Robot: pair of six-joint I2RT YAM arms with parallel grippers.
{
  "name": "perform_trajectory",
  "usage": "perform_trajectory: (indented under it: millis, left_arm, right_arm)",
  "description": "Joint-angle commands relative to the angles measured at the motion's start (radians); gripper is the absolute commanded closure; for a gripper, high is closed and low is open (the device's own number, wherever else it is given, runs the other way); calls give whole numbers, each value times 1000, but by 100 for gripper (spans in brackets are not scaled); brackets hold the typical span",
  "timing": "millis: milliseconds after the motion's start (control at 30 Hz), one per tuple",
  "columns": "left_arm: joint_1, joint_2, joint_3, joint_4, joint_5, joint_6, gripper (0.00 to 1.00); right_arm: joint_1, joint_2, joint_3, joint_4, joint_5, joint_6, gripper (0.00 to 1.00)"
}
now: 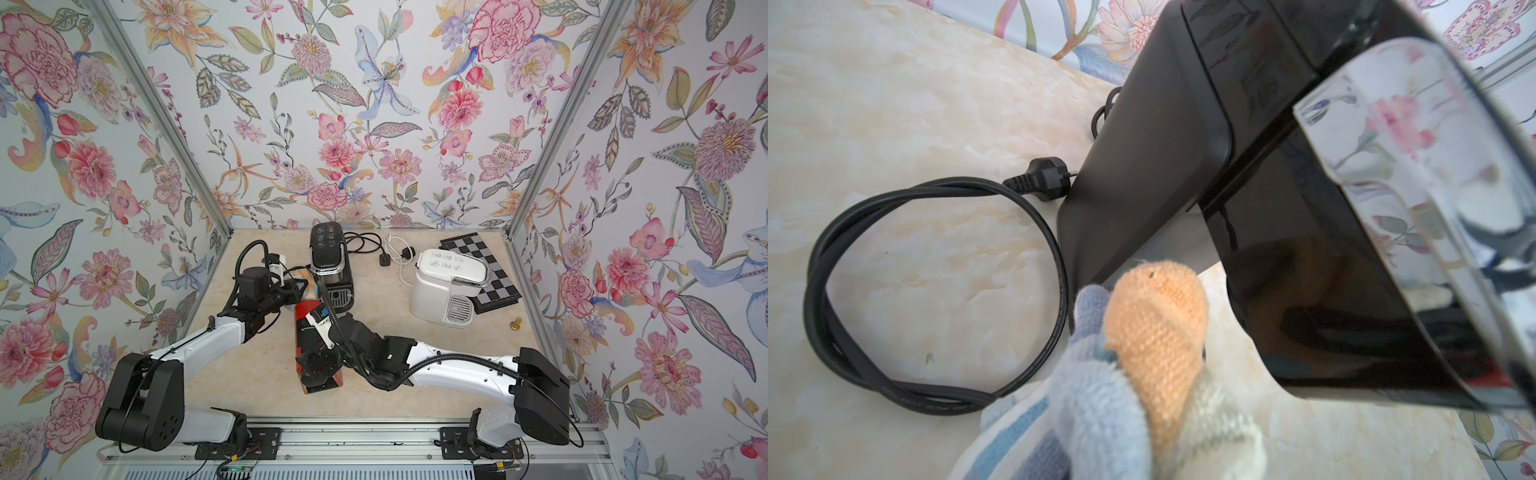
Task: Wipe the surface of a coffee machine
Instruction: Wipe the dirt from the surface of the coffee machine, then adjust the coffee machine at the center of the board.
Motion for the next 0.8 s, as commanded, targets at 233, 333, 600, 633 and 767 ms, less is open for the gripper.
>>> perform_trajectory:
  millis: [233,333,600,633,767]
  left_arm:
    - [-3,10,6,37,112,59,100]
    - [-5,11,-19,64,127,48,100]
    - [-24,-16,-73,106,143,19,100]
    - [-28,-18,-77,110,147,17,100]
    - [-55,-25,-97,124,153,1,100]
  right_arm:
    - [99,227,209,-344,273,56,0]
    - [116,275,274,-452,279,76,0]
    - [151,351,384,-687,237,64,7]
    - [153,355,386,-703,221,52,9]
    - [159,368,377,-762,173,-22,18]
